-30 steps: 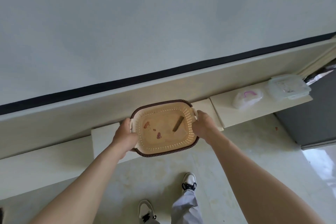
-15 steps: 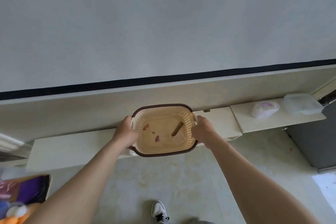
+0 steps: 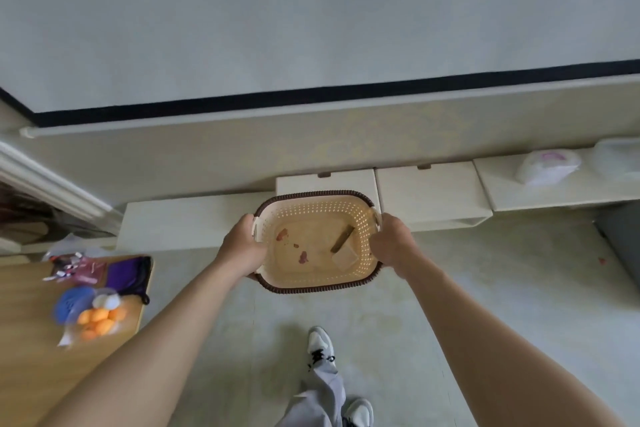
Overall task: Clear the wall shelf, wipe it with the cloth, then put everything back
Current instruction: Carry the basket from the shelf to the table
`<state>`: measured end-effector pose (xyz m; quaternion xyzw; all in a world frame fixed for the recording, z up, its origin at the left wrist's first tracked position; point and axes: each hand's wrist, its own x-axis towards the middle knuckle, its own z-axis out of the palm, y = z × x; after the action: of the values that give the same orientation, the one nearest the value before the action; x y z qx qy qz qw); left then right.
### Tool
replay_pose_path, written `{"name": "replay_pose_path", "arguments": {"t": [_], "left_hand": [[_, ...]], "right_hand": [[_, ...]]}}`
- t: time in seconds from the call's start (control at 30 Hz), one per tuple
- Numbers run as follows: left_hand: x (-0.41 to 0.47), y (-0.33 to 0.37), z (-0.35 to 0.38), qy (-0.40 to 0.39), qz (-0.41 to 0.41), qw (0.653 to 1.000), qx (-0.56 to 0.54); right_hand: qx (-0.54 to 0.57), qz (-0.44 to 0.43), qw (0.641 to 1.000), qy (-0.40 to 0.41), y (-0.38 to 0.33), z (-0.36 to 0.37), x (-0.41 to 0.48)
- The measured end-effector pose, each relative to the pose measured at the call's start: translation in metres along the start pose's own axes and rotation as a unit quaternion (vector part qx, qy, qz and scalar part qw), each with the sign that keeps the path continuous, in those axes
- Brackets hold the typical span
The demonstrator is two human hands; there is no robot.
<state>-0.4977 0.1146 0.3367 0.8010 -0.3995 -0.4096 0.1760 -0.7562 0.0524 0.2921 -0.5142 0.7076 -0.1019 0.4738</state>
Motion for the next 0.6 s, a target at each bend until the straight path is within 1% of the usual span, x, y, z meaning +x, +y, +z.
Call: {"name": "replay_pose_path", "arguments": {"t": [0.13, 0.27, 0.47, 0.6], "left_hand": [[-0.023, -0.03, -0.005, -0.002, -0.015, 1.0, 0.006], [-0.032, -0.059, -0.023, 0.01, -0.029, 1.0, -0.001], [-0.027, -0.127, -0.075, 0.027, -0.05, 0.998, -0.013], [-0.02, -0.192, -0.131, 0.051, -0.046, 0.998, -0.011]], "right_hand": [[0.001, 0.01, 1.0, -0.029, 0.015, 0.027, -0.017], [-0.003, 0.001, 0.998, -0.06, 0.01, 0.056, -0.025], [-0.004, -0.006, 0.996, -0.094, -0.031, 0.118, -0.045], [-0.021, -0.006, 0.993, -0.116, -0.069, 0.196, -0.057]]}}
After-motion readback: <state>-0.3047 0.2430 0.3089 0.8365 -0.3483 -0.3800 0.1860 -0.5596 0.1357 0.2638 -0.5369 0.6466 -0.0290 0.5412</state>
